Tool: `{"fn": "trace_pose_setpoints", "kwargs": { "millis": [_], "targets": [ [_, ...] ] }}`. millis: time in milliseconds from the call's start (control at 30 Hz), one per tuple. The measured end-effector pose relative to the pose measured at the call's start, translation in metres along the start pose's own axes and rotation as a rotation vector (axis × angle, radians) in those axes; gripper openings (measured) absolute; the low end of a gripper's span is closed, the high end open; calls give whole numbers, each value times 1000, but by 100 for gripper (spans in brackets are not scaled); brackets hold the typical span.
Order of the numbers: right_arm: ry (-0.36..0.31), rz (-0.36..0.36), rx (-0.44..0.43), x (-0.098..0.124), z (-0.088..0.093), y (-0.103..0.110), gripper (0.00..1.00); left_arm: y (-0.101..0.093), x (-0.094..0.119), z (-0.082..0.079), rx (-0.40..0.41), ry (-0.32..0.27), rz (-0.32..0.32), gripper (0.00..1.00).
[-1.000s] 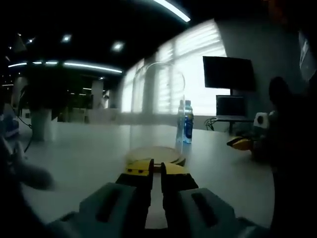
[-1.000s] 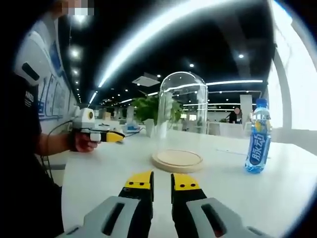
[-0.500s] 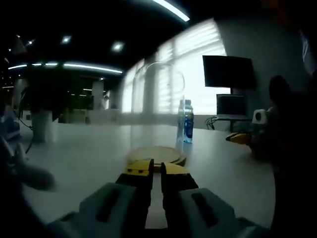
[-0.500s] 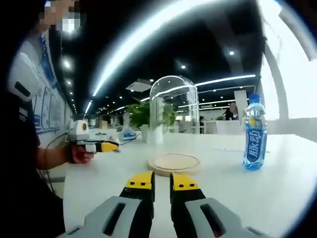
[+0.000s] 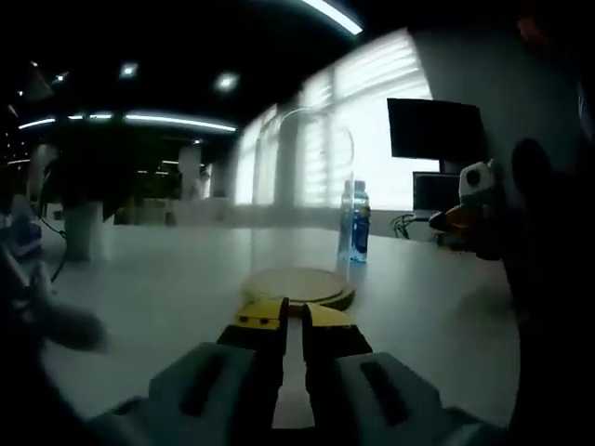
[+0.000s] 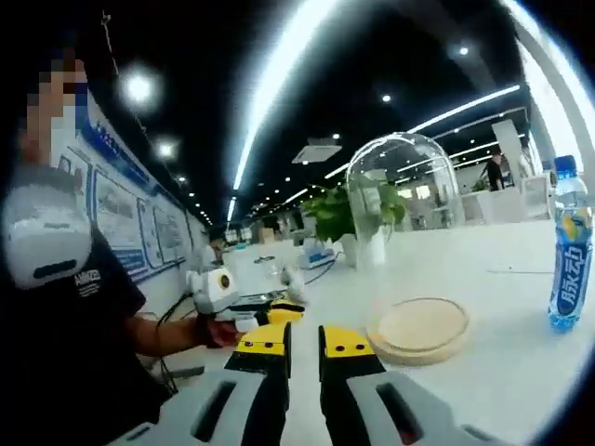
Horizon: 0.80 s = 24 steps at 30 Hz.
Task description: Open the cover put in the Mizone put the cover back on
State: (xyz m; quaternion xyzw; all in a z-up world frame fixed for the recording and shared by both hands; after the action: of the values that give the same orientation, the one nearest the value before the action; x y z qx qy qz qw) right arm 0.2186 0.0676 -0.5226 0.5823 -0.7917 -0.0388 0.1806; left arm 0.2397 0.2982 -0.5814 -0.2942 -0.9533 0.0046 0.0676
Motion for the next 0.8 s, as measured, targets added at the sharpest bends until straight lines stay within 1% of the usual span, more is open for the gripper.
{"fn": "trace_pose_setpoints", "kwargs": {
  "millis": [67, 100, 167, 267, 367, 400, 467, 533, 600, 633, 800],
  "targets": [
    [46, -34, -5, -4, 1, 9, 6, 0, 1, -1, 5, -7, -3, 2],
    [53, -39, -8, -6, 0, 13, 6, 0, 1, -2, 6, -11, -4, 2],
    [34, -62, -28, -7, 0, 20, 6, 1, 3, -3, 5, -20, -6, 2],
    [-12, -62, -38, -7, 1, 21, 6, 1, 3, -4, 4, -32, 0, 2],
    [-30, 4, -14, -4, 4, 10, 6, 1, 4, -5, 10, -40, 4, 2],
    [-29, 11, -14, -3, 4, 9, 6, 2, 5, -6, 11, -49, 7, 2],
    [-22, 64, 30, 0, 6, 1, 6, 2, 5, -7, 17, -54, 10, 2],
    [-34, 106, 38, 3, 6, -4, 6, 4, 6, -8, 28, -62, 12, 2],
    [-43, 178, 41, 5, 8, -12, 6, 6, 6, -9, 45, -73, 11, 3],
    [-47, 187, 63, 5, 9, -13, 6, 7, 6, -9, 51, -74, 9, 3],
    [-46, 221, 68, 3, 16, -19, 6, 8, 6, -9, 56, -78, 11, 3]
  ]
}}
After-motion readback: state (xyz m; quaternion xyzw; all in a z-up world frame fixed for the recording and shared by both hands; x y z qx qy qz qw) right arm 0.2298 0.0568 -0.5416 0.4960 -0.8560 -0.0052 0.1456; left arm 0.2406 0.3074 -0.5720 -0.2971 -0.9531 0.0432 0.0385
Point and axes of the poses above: the point that each gripper's makers call its tool centre point, and the gripper's own axes: x roughly backward along the fingers, y roughly to its left, z roughly out of its underside, the point moved 6 cm from there along x, roughly backward along the fingers, and after that the axes turned 9 degrees about y, right-handed, at the moved point
